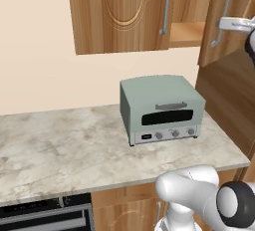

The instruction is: Close all open cabinet doors.

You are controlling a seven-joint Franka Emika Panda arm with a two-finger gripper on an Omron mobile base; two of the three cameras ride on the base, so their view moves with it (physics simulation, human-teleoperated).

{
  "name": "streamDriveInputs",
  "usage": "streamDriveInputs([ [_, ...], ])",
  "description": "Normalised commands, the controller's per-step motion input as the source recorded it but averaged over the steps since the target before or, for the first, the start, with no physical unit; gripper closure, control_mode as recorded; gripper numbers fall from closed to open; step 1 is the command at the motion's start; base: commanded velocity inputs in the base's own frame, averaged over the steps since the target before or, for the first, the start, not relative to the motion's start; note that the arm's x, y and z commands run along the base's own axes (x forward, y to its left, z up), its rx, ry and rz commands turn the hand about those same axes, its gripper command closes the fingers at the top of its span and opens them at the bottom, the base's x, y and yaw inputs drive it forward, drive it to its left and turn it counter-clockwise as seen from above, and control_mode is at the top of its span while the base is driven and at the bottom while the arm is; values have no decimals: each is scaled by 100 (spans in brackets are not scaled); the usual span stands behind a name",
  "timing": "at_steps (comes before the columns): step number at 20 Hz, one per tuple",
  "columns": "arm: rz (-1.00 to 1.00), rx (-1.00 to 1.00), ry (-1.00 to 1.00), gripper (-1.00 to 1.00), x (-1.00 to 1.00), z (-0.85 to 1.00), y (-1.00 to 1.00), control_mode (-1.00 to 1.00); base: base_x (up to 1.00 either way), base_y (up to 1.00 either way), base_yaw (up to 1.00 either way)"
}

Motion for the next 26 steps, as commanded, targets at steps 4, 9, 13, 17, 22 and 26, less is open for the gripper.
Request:
streamDriveInputs([
  [4, 0, 0, 5, -100, 58, 0, 0, -100, 0, 0, 0],
  [9, 0, 0, 2, -100, 53, -2, 0, -100, 0, 0, 0],
  [13, 0, 0, 0, -100, 57, -20, 0, -100, 0, 0, 0],
  [17, 0, 0, 0, -100, 59, -19, 0, -100, 0, 0, 0],
  [22, 0, 0, 0, -100, 60, -13, 0, -100, 0, 0, 0],
  [26, 0, 0, 0, -100, 59, -11, 0, -100, 0, 0, 0],
])
